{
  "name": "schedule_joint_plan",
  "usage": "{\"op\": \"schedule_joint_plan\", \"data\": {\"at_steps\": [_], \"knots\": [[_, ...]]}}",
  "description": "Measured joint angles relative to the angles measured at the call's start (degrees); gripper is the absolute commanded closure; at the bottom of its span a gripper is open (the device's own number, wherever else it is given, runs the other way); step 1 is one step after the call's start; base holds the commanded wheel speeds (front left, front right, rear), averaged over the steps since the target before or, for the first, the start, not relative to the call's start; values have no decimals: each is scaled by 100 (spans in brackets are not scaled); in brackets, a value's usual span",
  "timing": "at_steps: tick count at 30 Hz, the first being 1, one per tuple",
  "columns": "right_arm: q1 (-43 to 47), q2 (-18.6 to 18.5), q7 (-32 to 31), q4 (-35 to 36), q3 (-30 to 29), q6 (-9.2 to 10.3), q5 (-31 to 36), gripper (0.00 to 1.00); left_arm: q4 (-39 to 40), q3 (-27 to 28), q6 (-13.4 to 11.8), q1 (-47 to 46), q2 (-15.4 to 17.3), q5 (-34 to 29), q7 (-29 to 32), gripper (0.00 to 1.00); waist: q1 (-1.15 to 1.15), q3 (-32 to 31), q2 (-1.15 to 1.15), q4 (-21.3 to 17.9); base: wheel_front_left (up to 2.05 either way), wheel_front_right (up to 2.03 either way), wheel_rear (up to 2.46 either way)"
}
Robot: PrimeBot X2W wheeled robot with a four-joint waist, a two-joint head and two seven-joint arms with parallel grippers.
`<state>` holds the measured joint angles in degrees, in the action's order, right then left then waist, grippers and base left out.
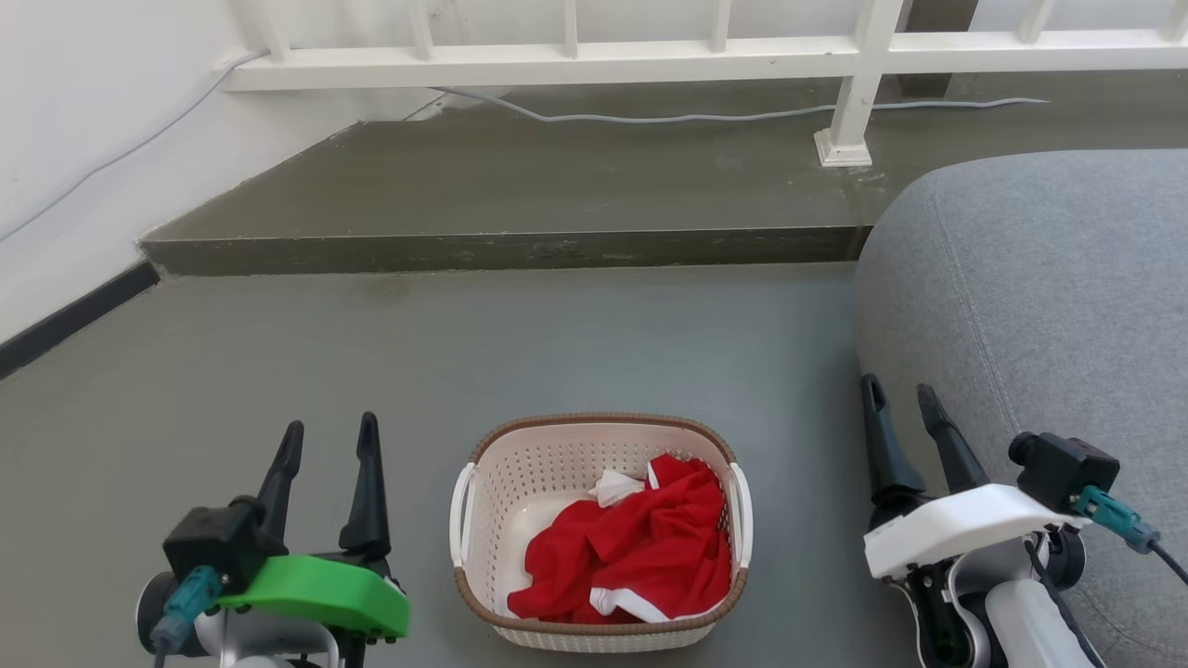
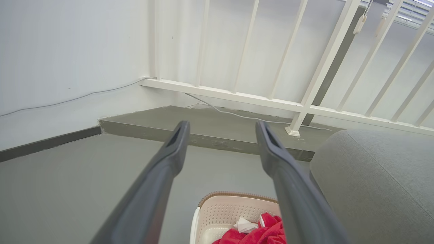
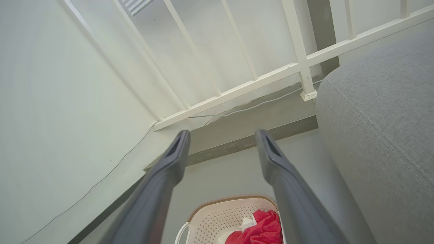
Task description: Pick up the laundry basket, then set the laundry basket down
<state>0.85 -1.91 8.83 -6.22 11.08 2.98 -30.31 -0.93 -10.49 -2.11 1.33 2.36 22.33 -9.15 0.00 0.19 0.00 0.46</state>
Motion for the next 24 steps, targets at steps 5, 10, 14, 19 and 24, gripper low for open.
{"op": "schedule_joint_plan", "data": {"at_steps": [5, 10, 14, 19, 24], "knots": [[32, -8, 100, 96, 103, 70, 397, 0, 113, -98, -59, 26, 7, -393, -77, 0, 0, 9, 0, 8, 0, 0, 0], [75, -14, 211, 185, 227, 133, 794, 0, 182, -219, -146, 58, 19, -799, -188, 0, 0, 22, 0, 22, 0, 0, 0], [77, -21, 277, 259, 308, 177, 1120, 0, 252, -285, -201, 127, 24, -1124, -260, 0, 0, 31, 0, 34, 0, 0, 0], [81, -36, 385, 312, 441, 278, 1516, 0, 345, -378, -258, 129, 34, -1503, -360, 0, 0, 44, 0, 45, 0, 0, 0], [82, -43, 486, 394, 564, 368, 1922, 0, 409, -457, -325, 135, 35, -1884, -463, 0, 0, 58, 0, 51, 0, 0, 0]]}}
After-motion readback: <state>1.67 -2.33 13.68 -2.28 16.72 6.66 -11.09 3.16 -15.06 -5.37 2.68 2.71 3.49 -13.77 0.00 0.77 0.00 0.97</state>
